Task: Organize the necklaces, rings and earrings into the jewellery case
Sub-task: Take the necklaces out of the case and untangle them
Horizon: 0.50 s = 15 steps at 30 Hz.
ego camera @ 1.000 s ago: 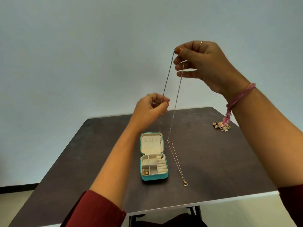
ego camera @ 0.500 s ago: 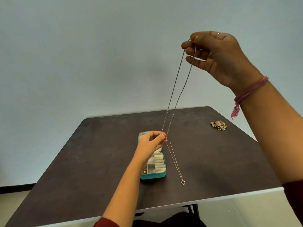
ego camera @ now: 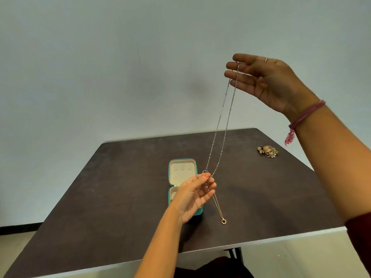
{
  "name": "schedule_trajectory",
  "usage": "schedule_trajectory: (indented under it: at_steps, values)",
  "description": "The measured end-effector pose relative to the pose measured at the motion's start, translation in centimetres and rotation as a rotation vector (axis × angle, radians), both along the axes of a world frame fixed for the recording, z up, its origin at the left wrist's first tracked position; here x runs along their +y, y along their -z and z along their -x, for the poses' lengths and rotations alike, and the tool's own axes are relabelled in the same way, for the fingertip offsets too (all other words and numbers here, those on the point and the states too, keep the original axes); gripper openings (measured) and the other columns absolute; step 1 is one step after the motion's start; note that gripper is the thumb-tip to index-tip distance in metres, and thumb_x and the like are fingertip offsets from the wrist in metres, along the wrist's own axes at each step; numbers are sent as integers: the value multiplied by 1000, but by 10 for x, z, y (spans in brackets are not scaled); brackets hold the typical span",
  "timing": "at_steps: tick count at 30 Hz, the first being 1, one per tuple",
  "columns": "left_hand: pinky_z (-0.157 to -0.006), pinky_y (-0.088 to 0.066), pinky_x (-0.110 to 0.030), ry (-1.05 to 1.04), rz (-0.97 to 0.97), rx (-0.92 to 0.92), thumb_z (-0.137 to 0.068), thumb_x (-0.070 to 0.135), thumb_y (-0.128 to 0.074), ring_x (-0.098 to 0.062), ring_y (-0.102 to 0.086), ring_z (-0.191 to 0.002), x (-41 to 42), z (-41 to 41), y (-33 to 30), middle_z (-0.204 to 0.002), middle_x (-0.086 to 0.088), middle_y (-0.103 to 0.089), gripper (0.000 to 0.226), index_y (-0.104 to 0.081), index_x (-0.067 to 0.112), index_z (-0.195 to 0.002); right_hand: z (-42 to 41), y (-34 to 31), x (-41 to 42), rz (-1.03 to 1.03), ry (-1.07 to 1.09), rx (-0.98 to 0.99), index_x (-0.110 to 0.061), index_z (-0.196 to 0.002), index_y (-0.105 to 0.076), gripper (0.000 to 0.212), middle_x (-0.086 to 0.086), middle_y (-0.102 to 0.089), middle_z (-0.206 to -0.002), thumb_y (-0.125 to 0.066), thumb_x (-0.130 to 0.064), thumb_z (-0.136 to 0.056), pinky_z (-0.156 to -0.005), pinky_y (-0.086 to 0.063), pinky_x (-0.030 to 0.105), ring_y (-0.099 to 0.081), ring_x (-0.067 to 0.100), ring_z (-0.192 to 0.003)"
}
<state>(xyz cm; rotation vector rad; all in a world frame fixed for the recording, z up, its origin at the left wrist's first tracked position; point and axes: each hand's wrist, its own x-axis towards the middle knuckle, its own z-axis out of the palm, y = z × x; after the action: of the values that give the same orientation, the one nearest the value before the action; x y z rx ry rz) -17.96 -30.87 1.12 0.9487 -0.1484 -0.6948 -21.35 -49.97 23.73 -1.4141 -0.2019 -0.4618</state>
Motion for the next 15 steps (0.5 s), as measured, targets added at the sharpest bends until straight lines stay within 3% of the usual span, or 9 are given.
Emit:
schedule_trajectory:
  at_steps: [3, 9, 15]
  values:
    - [-69, -58, -27, 31, 61, 76, -86, 8, -60, -16, -68, -75, -1, 8, 2, -81, -7, -69, 13, -67, 7, -97, -4, 6, -8, 91, 25, 0, -5, -123, -58, 36, 10, -66, -119, -43, 8, -93, -85, -56, 31, -67, 24, -104]
    - [-63, -56, -23, 61, 57, 113, -86, 9, -60, -14, -67, -74, -3, 19, 12, -81, -5, -68, 24, -64, 5, -108, -10, 12, -22, 284, 248, -30, -7, -106, -67, 22, 6, -73, -97, -68, -6, -84, -78, -57, 28, -71, 20, -92]
    - [-57, -53, -19, -30, 97, 147, -86, 8, -60, -9, -65, -66, -4, 29, 18, -88, -9, -72, 15, -61, 9, -102, -12, 13, -40, 479, 406, 5, -6, -99, -71, 20, 7, -73, -89, -74, -14, -80, -69, -58, 23, -72, 14, -76]
